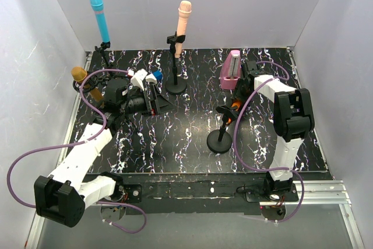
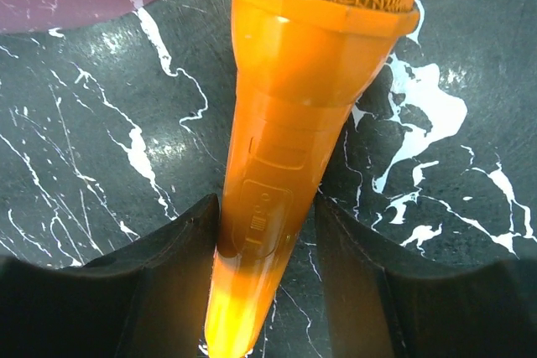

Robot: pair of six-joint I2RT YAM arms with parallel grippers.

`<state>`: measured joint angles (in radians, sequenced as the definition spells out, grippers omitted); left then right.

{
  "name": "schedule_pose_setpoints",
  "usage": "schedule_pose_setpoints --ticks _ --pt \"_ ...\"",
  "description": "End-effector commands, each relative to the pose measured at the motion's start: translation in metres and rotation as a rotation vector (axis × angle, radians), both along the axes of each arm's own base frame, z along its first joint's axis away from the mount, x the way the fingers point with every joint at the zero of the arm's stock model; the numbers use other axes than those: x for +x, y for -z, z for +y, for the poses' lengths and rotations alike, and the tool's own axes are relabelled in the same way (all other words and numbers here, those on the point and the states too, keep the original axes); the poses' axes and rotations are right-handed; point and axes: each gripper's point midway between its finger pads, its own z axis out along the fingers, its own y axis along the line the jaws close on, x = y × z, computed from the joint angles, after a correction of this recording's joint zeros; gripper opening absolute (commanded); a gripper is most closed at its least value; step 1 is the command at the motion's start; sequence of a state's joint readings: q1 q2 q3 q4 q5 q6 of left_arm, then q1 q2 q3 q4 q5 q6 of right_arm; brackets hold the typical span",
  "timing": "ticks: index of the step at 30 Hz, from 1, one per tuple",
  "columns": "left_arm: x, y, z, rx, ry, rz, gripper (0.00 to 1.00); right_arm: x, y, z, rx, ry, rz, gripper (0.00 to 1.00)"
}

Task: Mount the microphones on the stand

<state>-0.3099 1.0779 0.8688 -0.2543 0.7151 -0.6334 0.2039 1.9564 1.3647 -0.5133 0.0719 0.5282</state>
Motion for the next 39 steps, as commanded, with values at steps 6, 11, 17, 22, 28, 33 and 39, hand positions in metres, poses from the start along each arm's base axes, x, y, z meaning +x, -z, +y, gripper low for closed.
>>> schedule_pose_setpoints --ticks 6,11,17,22,28,33,39 --pt "-0.006 -0.025 -0.002 -0.041 0.014 -0.056 0.98 -0.009 0.007 0.001 -0.003 -0.025 0.026 0.58" --pt "-0.011 -0.029 -0.001 -0.051 0.011 -0.063 0.98 -0.009 -0.004 0.004 0.079 -0.063 -0.003 0.29" --pt "-0.018 -0.047 -0.002 -0.095 0.027 -0.087 0.98 -0.011 -0.064 -0.001 0.149 -0.101 -0.162 0.08" --pt "-0.022 -0.079 -0.009 -0.169 0.062 -0.125 0.98 -0.031 -0.127 -0.007 0.179 -0.155 -0.306 0.02" --pt "-0.021 -0.125 -0.024 -0.271 0.114 -0.181 0.98 -0.053 -0.214 -0.013 0.218 -0.271 -0.540 0.01" --pt "-0.017 -0.160 -0.058 -0.316 0.192 -0.275 0.98 -0.068 -0.310 -0.002 0.255 -0.386 -0.814 0.01" --pt "-0.005 -0.169 -0.126 -0.328 0.310 -0.317 0.98 -0.099 -0.400 0.030 0.436 -0.518 -0.995 0.01"
